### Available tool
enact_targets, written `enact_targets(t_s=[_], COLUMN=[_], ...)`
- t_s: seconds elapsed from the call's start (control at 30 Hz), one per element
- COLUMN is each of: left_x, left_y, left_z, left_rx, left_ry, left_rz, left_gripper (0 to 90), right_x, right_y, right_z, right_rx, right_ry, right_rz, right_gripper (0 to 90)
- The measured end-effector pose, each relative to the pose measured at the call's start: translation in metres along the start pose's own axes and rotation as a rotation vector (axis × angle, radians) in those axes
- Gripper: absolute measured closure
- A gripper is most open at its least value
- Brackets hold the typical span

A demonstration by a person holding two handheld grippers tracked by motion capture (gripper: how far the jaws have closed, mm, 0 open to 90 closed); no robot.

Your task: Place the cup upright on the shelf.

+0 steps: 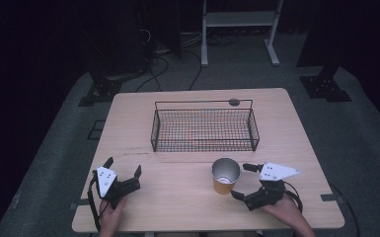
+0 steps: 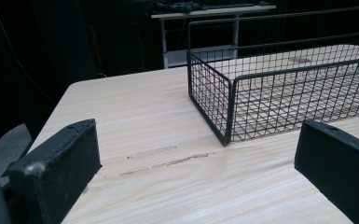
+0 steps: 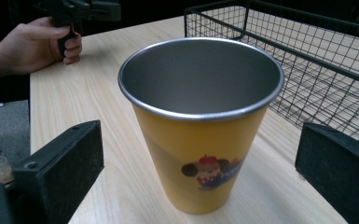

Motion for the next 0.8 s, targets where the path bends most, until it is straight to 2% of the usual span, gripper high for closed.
enact_targets(t_s=[0.43, 0.8], left_x=[0.0, 0.0], left_y=[0.0, 0.0], left_z=[0.0, 0.0], left_rx=[0.0, 0.0], left_ry=[0.0, 0.0], left_rz=[0.0, 0.0], left_gripper=[0.0, 0.0], right_x=[0.004, 0.008], right_y=[-0.001, -0.001], right_z=[0.013, 0.028], right_rx=[0.002, -0.037], right_ry=[-0.006, -0.013], right_rz=[0.0, -0.01], right_gripper=[0.6, 0.6])
Point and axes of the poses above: each handheld gripper's, and its own axes: z roughly forward along the jaws, x roughly out of its top, y roughly to its right, the point moved 1 cm from there along z, roughly forward along the jaws, and after that the axes turned 9 degrees about -y, right-handed, at the moved point
